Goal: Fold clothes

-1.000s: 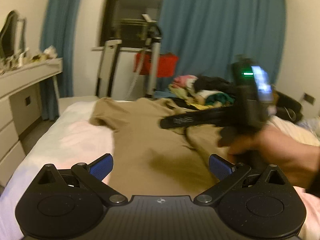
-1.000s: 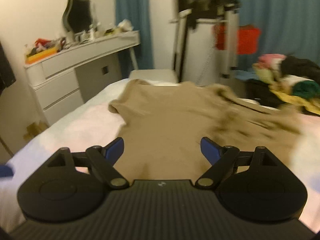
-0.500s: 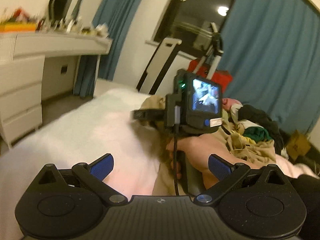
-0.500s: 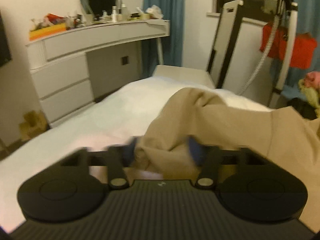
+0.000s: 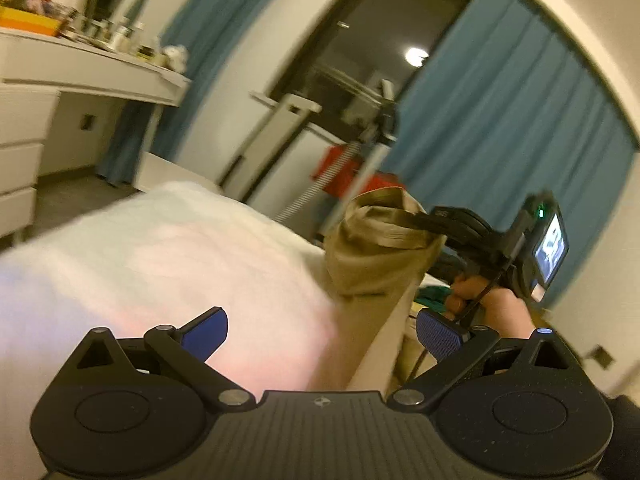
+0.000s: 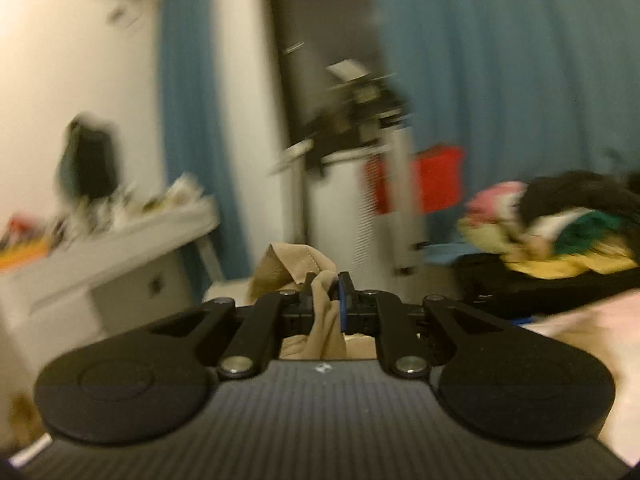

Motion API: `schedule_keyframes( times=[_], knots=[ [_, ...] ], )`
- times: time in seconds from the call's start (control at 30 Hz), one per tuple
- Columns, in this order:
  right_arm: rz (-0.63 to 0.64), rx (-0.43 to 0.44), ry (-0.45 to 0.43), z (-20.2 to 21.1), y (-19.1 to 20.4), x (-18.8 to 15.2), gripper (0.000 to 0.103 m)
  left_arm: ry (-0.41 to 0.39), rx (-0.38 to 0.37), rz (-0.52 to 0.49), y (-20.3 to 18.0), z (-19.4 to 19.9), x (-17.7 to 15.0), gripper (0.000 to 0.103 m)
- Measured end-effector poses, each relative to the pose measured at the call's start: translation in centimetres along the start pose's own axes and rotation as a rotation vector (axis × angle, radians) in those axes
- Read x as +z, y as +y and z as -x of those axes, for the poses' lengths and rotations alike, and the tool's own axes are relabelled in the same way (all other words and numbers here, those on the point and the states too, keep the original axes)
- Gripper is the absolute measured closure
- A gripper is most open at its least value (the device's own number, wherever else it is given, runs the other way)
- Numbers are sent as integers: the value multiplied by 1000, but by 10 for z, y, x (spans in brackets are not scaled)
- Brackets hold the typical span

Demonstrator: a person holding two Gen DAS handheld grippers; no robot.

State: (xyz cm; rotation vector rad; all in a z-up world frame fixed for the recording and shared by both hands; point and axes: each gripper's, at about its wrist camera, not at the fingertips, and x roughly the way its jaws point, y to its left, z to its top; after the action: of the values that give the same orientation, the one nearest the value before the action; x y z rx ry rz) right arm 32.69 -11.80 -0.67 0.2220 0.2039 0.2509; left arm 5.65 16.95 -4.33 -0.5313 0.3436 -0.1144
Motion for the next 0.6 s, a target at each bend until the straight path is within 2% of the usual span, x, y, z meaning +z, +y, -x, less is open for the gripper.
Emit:
schedule_keyframes(
  times=[0.1,0.2,0.33,0.37,0.43,0.47,0.5,0.53,0.6],
  knots=[
    [-95,-94,22,3,-60,-8,91,37,-31,-63,-21,-3,-14,1],
    [-157,-154,116,-12,-106,-33,91,91,-33,-118,-38,-14,-30,1],
    [-212,-183,212,-29,-136,-58,88,162,-3,-144,-49,-34,-48,1],
    [-232,-173,234,-30,-139,-61,84,175,2,-145,-51,-38,-51,1],
    [-274,-135,271,-29,-144,-63,68,183,11,-158,-55,-41,-56,1],
    [-287,-100,272,-26,-144,-61,44,184,19,-173,-57,-43,-58,1],
    [-295,-65,266,-20,-143,-59,26,186,27,-191,-59,-46,-58,1],
    [-295,-43,256,-11,-141,-56,22,189,31,-205,-60,-49,-58,1],
    [-274,-30,242,13,-134,-46,22,194,33,-224,-62,-56,-57,1]
  ],
)
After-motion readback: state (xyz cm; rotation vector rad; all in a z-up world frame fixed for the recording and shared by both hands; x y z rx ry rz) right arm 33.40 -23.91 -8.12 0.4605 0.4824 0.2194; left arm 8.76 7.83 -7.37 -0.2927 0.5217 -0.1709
